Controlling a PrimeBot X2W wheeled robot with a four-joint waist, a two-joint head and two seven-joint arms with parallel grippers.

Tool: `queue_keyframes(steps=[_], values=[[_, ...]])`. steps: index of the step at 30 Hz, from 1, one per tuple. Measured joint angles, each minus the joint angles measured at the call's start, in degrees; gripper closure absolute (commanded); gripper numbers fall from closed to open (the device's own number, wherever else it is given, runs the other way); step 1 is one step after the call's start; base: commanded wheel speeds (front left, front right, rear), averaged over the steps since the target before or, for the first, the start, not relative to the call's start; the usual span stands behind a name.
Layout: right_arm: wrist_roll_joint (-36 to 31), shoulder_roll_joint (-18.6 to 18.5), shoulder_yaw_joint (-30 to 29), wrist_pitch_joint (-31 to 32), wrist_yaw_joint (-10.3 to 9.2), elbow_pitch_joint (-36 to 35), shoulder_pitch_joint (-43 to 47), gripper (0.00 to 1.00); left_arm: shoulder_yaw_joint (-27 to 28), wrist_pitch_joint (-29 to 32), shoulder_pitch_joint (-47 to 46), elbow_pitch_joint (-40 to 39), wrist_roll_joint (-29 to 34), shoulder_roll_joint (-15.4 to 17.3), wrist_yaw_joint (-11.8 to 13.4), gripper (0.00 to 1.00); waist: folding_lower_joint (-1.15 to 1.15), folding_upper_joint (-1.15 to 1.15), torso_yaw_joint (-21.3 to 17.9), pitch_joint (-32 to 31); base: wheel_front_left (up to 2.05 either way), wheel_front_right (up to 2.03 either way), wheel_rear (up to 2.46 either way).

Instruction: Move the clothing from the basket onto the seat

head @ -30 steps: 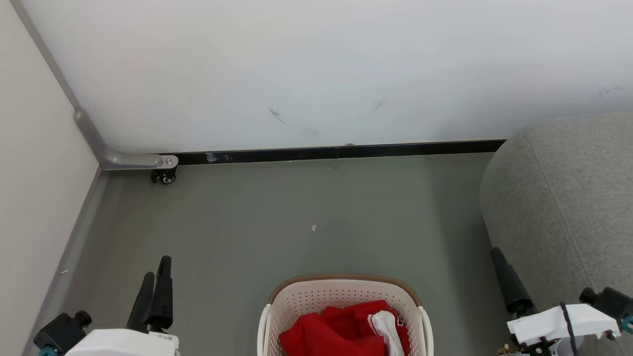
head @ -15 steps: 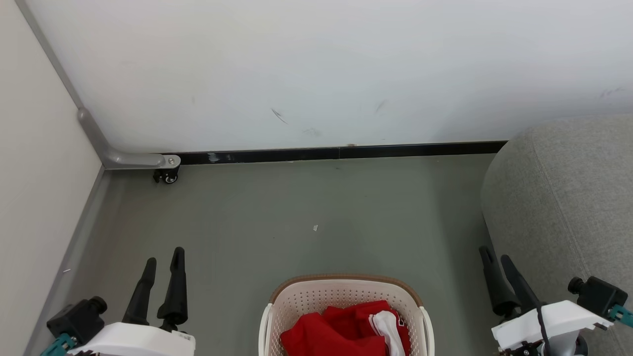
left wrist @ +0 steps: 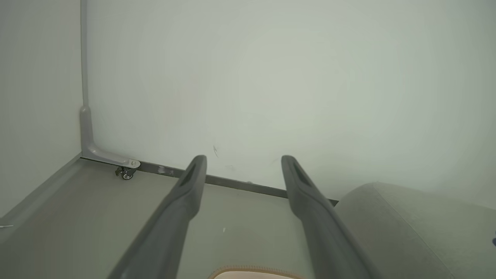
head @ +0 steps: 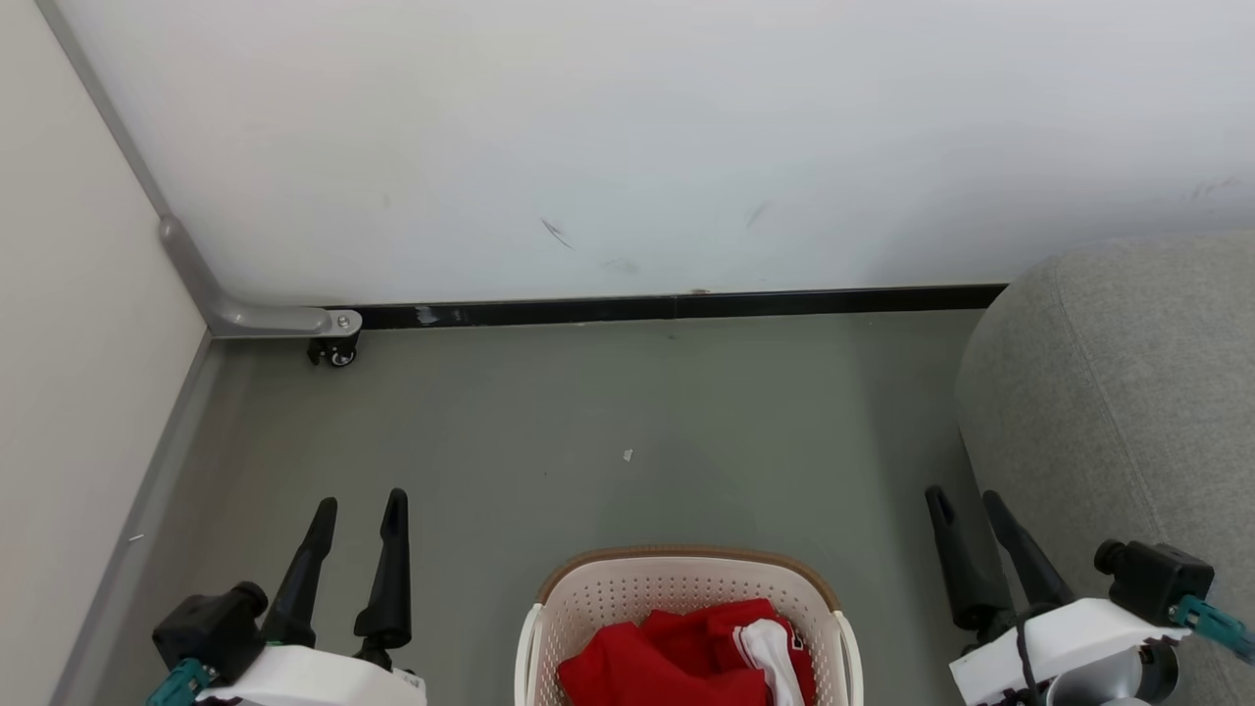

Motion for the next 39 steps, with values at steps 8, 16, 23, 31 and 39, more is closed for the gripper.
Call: queue_keyframes(steps=[8, 16, 23, 31, 39], values=[[-6.9, 0.0, 0.9, -1.6, 0.0, -0.8, 0.1, 0.0, -1.2, -1.6, 0.1, -0.6, 5.5, 0.1, 1.5, 0.0, -0.02, 0.0, 0.2, -0.4, 0.0, 0.0, 0.0], [-13.8, 0.0, 1.7, -3.0, 0.01, -1.3, 0.2, 0.0, -1.4, -3.3, 0.3, -0.6, 10.9, 0.2, 3.8, 0.0, -0.02, 0.0, 0.4, -0.9, 0.0, 0.0, 0.0], [-17.7, 0.0, 1.8, -4.1, 0.01, -1.6, 0.6, 0.0, -1.3, -4.2, 1.2, 0.2, 14.1, 0.3, 5.3, 0.0, -0.02, 0.0, 0.5, -1.2, 0.0, 0.0, 0.0], [-17.4, 0.0, 1.8, -4.1, 0.01, -1.6, 1.4, 0.0, -0.9, -4.2, 1.2, 2.2, 14.1, 0.3, 7.3, 0.0, -0.02, 0.0, 0.4, -1.4, 0.0, 0.0, 0.0], [-17.3, 0.0, 1.3, -4.1, 0.01, -1.6, 1.4, 0.0, -0.5, -4.2, 1.2, 3.2, 14.0, 0.3, 8.3, 0.0, -0.03, 0.0, 0.4, -1.2, 0.0, 0.0, 0.0]])
